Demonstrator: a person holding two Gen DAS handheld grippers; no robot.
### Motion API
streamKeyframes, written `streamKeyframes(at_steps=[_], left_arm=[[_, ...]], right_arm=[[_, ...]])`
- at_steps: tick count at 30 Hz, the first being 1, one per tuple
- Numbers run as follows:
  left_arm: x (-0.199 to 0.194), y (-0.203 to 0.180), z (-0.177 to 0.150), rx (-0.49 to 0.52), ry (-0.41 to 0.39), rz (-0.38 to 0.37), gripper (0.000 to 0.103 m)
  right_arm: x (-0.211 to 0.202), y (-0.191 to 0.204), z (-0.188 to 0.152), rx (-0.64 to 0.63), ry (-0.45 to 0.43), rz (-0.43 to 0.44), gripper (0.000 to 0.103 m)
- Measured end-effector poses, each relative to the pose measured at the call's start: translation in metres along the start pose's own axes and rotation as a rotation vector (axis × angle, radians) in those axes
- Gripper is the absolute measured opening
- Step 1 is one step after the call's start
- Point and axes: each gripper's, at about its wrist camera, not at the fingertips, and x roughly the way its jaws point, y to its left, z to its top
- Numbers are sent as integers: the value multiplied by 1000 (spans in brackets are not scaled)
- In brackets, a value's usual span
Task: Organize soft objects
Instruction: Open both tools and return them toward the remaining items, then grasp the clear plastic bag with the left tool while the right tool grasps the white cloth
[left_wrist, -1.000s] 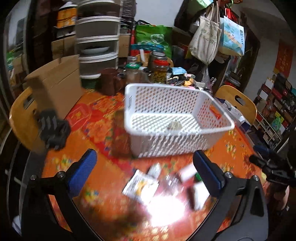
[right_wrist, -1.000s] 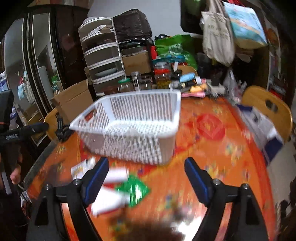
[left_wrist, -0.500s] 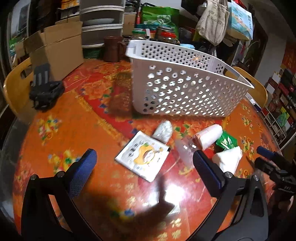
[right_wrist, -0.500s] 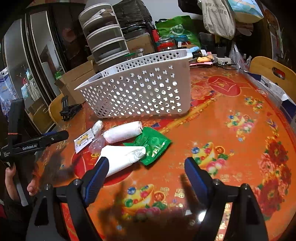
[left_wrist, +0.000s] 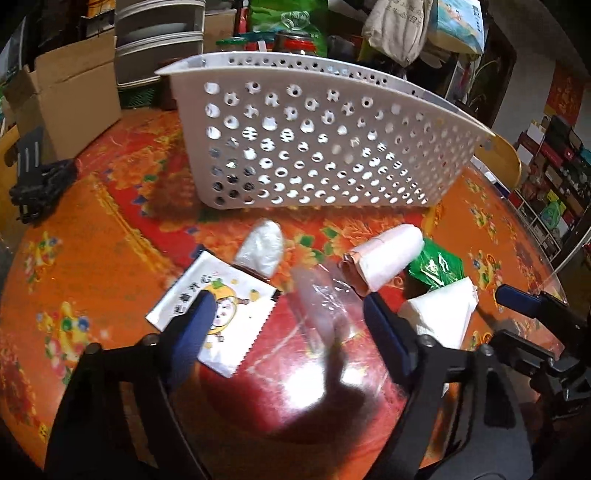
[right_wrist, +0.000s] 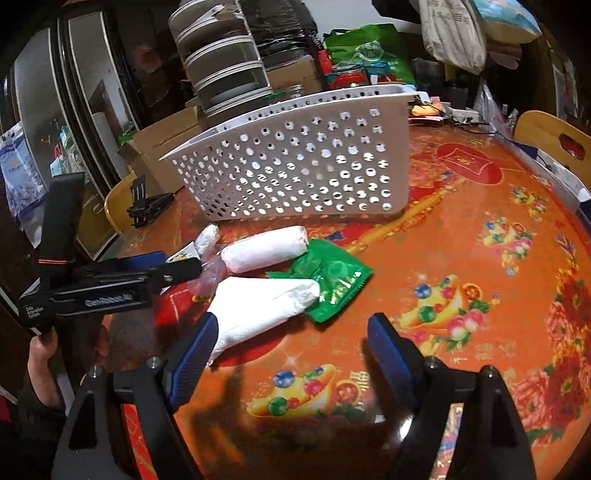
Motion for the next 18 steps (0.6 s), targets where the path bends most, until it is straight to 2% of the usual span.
streamKeyframes(at_steps=[8,14,18], left_arm=[[9,-21,-2,54,10,-2,57],[8,-26,-2,75,6,5,52],[12,-30,-2,80,20,-9,42]], right_arm=[[-1,-3,0,12,-9,17,82],[-2,-1,-2,2,-13,17,82],[-2,0,-2,2,-13,16,82]])
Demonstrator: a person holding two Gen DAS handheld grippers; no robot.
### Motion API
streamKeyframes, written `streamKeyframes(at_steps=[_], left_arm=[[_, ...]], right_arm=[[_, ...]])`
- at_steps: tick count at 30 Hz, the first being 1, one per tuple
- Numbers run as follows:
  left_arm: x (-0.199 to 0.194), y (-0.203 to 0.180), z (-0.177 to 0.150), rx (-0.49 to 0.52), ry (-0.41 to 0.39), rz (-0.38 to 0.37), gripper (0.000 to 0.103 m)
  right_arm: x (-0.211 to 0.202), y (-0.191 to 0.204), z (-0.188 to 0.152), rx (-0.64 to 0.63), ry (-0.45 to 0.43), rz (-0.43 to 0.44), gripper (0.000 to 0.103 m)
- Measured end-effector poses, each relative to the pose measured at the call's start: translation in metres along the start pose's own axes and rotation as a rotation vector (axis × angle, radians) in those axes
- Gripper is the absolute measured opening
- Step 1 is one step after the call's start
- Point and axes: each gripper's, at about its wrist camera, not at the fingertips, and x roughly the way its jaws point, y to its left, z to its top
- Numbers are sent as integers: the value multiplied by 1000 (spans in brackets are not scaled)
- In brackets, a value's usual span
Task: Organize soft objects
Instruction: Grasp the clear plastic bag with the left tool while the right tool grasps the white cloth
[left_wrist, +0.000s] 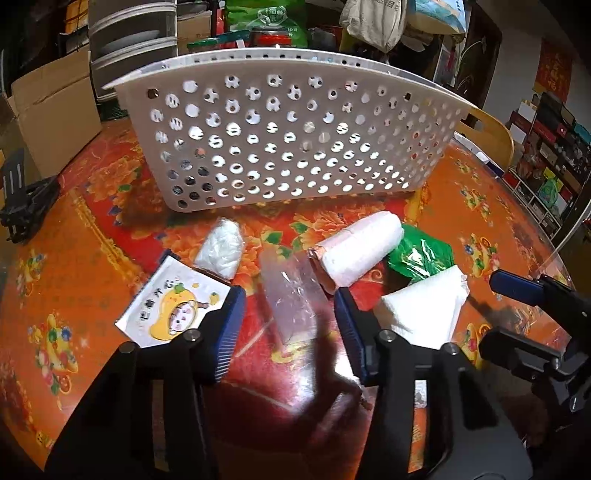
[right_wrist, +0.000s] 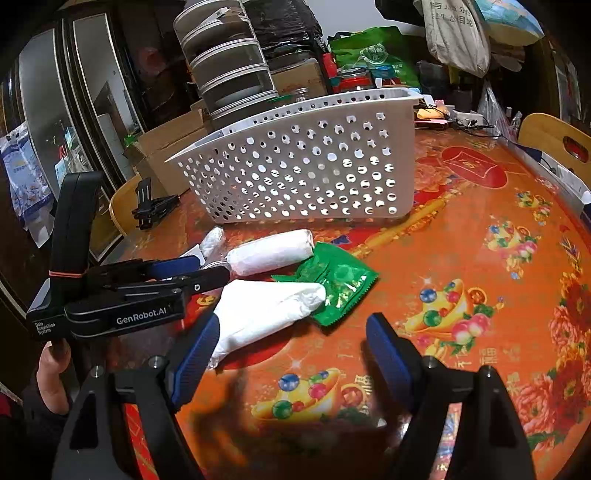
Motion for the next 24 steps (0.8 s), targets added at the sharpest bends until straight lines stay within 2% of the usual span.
streamKeyframes(at_steps=[3,6,13,15,17,19,24], left_arm=[[3,-3,0,4,18,-31,28],[4,-3,-1,-1,18,-42,20],[-3,11,-2,-60,-25,-79,18],[-6,17,-2,-71,-24,-88,18],[-6,19,-3,-74,-22,-97,18],[-7,20,-3,-78,-29,-102,18],[-5,26,-4,-101,-23,-111,18]], right_arm=[[0,0,0,-4,0,-2,82],[1,2,0,-6,3,-5,82],[9,4,1,-10,45,-14,82],[14,3,2,12,65,8,82],[20,8,3,5,87,5,79],[23,11,3,6,93,17,72],[32,26,4,-14,111,19,69]])
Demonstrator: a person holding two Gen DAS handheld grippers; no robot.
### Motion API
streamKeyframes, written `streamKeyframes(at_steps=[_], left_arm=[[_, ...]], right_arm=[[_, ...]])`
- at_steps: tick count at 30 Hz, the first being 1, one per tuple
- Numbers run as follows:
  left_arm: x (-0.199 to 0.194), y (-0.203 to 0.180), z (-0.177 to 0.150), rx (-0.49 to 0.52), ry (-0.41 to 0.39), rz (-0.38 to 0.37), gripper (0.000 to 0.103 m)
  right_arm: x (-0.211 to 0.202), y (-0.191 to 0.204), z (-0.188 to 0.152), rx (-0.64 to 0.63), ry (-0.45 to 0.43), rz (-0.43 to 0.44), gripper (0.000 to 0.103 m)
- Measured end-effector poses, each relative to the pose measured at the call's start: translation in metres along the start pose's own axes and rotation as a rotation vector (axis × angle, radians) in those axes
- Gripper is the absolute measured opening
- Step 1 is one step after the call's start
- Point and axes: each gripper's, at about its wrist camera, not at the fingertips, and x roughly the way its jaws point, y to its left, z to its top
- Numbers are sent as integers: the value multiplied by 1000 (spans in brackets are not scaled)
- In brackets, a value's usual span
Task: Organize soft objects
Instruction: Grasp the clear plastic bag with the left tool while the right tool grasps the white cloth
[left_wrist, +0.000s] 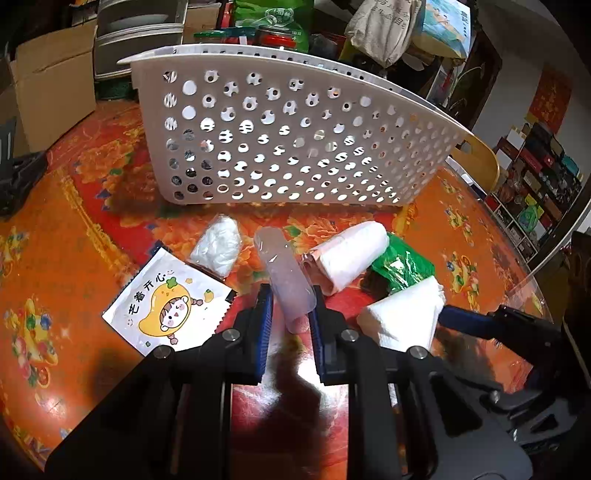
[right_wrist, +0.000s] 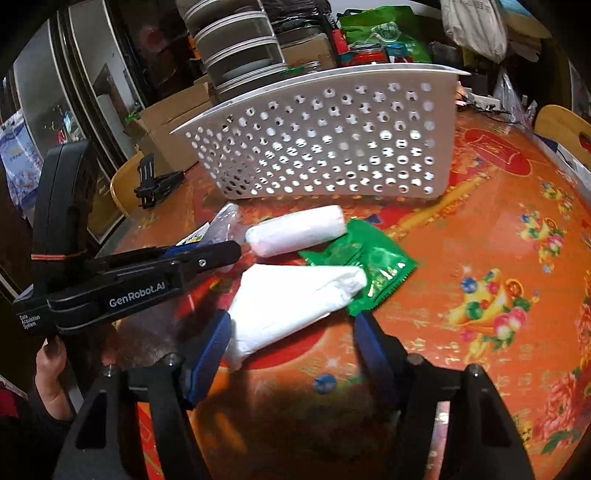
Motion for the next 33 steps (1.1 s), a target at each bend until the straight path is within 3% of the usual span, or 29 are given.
streamKeyframes(at_steps=[9,11,13,19,22,33], left_arm=[[-2,21,1,-83,12,-34,18],[-3,24,0,-88,12,-36,18],[-3,23,0,-84,11,-36,18],[-3,23,0,-82,11,-33,18],[-4,21,-1,-79,1,-36,18],[-24,7,-2,-32,-84,-60,14]], right_arm=[[12,20,3,-27,34,-20,59],[14,25,3,-36,39,-16,53],[16,31,1,-69,45,-38,37],[19,43,-4,-116,41,-43,20],[15,44,-7,-122,30,-37,15],[-28,33,-11,-101,-78,-25,14]])
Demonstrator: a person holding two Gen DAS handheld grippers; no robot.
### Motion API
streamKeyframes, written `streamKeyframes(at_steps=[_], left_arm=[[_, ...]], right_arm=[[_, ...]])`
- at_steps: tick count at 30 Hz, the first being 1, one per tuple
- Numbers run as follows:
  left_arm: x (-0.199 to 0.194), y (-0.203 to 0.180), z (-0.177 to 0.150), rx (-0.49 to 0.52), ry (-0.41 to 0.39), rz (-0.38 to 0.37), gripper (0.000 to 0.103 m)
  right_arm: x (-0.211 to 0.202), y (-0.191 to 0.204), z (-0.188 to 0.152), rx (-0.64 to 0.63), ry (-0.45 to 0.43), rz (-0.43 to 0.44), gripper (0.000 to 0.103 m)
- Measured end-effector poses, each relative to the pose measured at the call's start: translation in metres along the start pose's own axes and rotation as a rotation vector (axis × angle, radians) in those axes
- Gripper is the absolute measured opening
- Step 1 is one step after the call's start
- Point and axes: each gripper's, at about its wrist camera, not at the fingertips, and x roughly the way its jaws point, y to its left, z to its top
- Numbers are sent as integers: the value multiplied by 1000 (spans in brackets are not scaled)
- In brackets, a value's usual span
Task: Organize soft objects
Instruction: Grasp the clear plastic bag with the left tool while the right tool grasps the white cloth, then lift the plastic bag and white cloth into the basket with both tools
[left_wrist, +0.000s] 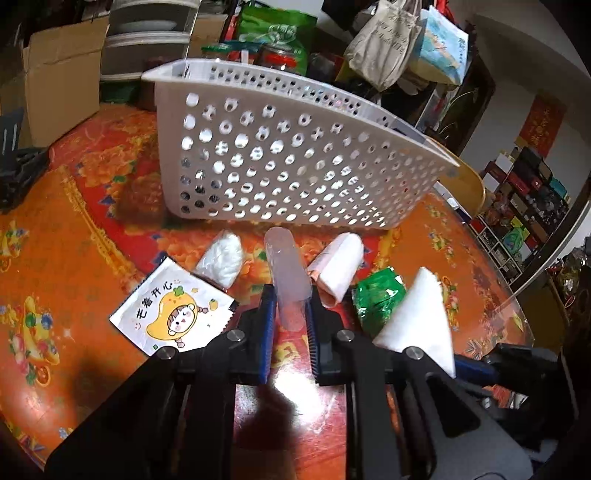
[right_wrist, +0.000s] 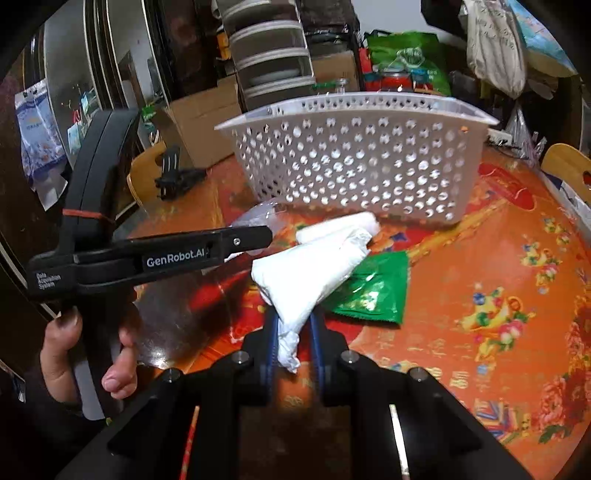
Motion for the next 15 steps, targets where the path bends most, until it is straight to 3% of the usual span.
streamKeyframes(at_steps=[15], left_arm=[[-14,-24,-5,89,-57,20,12]], right_arm=[[-25,-23,-3,40,-53,0,14]])
